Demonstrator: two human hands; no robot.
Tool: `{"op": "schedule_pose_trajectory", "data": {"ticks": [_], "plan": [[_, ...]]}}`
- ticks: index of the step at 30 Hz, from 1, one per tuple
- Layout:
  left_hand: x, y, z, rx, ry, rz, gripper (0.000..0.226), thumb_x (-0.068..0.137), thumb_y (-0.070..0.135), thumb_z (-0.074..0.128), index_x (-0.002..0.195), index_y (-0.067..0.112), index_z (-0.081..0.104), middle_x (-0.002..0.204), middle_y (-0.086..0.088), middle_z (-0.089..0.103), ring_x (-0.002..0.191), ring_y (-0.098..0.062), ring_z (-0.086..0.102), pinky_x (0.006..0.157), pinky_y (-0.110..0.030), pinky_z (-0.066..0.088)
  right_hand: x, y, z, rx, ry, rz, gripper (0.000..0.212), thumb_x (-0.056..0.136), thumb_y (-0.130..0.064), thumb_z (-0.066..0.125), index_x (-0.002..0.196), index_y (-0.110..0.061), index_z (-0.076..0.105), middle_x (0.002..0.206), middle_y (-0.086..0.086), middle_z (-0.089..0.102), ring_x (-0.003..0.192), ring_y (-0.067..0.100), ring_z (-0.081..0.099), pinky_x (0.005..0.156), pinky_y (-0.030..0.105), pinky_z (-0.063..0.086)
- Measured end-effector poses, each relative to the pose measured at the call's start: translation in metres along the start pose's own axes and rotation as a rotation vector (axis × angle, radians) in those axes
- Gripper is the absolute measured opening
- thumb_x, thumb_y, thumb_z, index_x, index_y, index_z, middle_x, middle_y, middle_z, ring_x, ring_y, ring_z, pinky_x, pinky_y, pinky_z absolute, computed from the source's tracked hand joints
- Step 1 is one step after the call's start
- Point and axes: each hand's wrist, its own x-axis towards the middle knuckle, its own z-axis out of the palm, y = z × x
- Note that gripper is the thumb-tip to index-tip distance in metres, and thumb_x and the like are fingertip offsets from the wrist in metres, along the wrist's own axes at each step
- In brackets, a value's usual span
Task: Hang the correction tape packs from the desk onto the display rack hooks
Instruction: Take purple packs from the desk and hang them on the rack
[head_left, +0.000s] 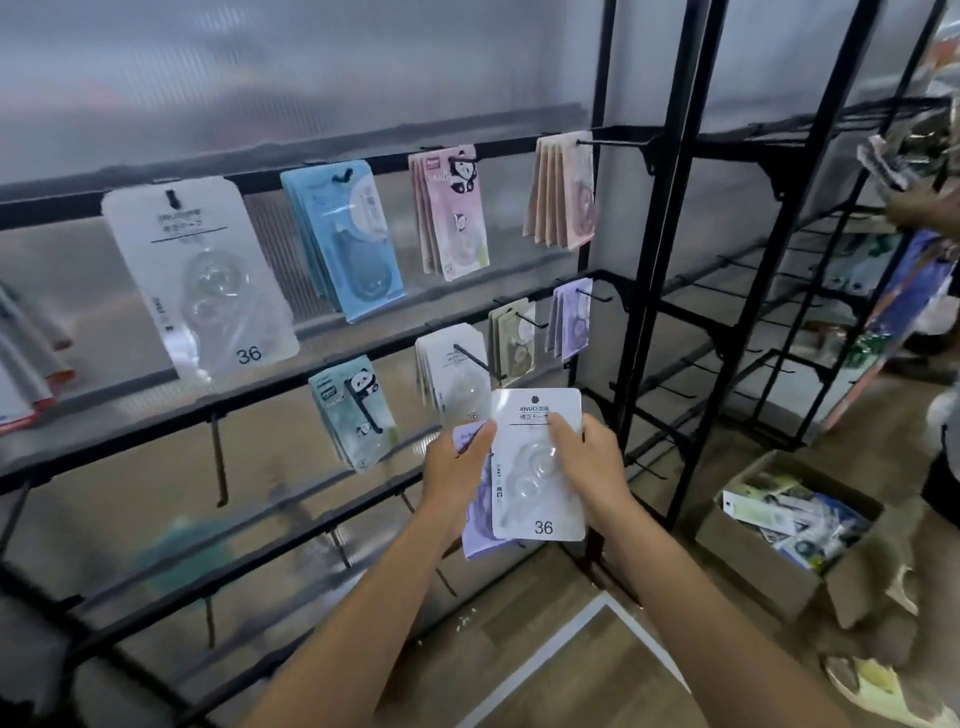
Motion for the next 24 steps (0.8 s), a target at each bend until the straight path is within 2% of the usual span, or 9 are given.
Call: {"op": "schedule_pose_trajectory", "data": {"ticks": [2, 5, 7, 9, 13, 15, 21, 24], "plan": [[0.017, -0.003, 0.004, 0.0, 0.047, -0.038, 0.022, 0.095, 0.02, 0.057, 0.082, 0.011, 0.072, 0.081, -0.002, 0.069, 0.074, -0.012, 0.056, 0.069, -0.028, 0.042, 0.024, 0.001, 0.005, -0.011, -0.024, 0.024, 0.017, 0.09, -0.032, 0.059, 0.078, -0.02, 0.062, 0.077, -0.003, 0.067, 0.075, 0.018, 0.064, 0.07, 0.034, 0.051], [0.034, -0.013, 0.005, 0.04, 0.134, -0.065, 0.033, 0.092, 0.02, 0.06, 0.065, 0.034, 0.073, 0.071, 0.016, 0.07, 0.068, -0.002, 0.061, 0.068, -0.028, 0.048, 0.048, 0.007, 0.015, 0.024, -0.075, 0.041, 0.012, 0.089, -0.028, 0.061, 0.08, -0.021, 0.062, 0.083, 0.002, 0.069, 0.075, 0.02, 0.065, 0.068, 0.032, 0.051], [0.046, -0.018, 0.006, 0.055, 0.195, -0.086, 0.037, 0.091, 0.021, 0.063, 0.061, 0.042, 0.072, 0.068, 0.022, 0.069, 0.063, 0.004, 0.062, 0.07, -0.027, 0.049, 0.063, 0.011, 0.021, 0.018, -0.099, 0.04, 0.009, 0.09, -0.027, 0.06, 0.082, -0.022, 0.063, 0.084, 0.002, 0.07, 0.075, 0.02, 0.066, 0.069, 0.032, 0.052], [0.056, -0.024, 0.007, 0.036, 0.251, -0.096, 0.036, 0.09, 0.021, 0.065, 0.06, 0.04, 0.071, 0.068, 0.023, 0.07, 0.063, 0.007, 0.064, 0.069, -0.025, 0.051, 0.075, 0.014, 0.025, 0.018, -0.139, 0.047, 0.009, 0.09, -0.027, 0.059, 0.083, -0.025, 0.064, 0.084, 0.0, 0.071, 0.078, 0.02, 0.067, 0.071, 0.034, 0.053], [0.068, -0.028, 0.012, 0.017, 0.369, -0.094, 0.029, 0.089, 0.017, 0.066, 0.063, 0.031, 0.07, 0.062, 0.021, 0.069, 0.056, 0.008, 0.063, 0.053, -0.013, 0.048, 0.097, 0.021, 0.034, 0.063, -0.231, 0.059, 0.01, 0.092, -0.025, 0.058, 0.085, -0.022, 0.066, 0.084, 0.002, 0.072, 0.076, 0.017, 0.068, 0.067, 0.032, 0.054], [0.071, -0.03, 0.014, 0.065, 0.389, -0.073, 0.03, 0.09, 0.018, 0.063, 0.063, 0.028, 0.069, 0.063, 0.017, 0.07, 0.056, 0.006, 0.062, 0.051, -0.009, 0.046, 0.106, 0.028, 0.037, 0.029, -0.268, 0.057, 0.011, 0.092, -0.028, 0.059, 0.092, -0.02, 0.066, 0.087, 0.002, 0.071, 0.077, 0.016, 0.068, 0.067, 0.031, 0.054], [0.083, -0.032, 0.017, 0.127, 0.511, -0.097, 0.036, 0.091, 0.022, 0.063, 0.06, 0.038, 0.072, 0.064, 0.015, 0.069, 0.066, -0.007, 0.064, 0.062, -0.023, 0.054, 0.139, 0.037, 0.048, -0.062, -0.357, -0.01, 0.02, 0.09, -0.032, 0.06, 0.082, -0.014, 0.064, 0.076, 0.004, 0.064, 0.069, 0.018, 0.058, 0.062, 0.029, 0.045], [0.087, -0.031, 0.01, 0.18, 0.658, -0.059, 0.02, 0.092, 0.024, 0.062, 0.074, 0.024, 0.071, 0.077, 0.001, 0.071, 0.081, -0.022, 0.067, 0.073, -0.039, 0.055, 0.158, 0.032, 0.061, -0.092, -0.375, -0.087, 0.023, 0.091, -0.029, 0.059, 0.085, -0.008, 0.065, 0.075, 0.004, 0.063, 0.069, 0.017, 0.056, 0.06, 0.027, 0.044]]}}
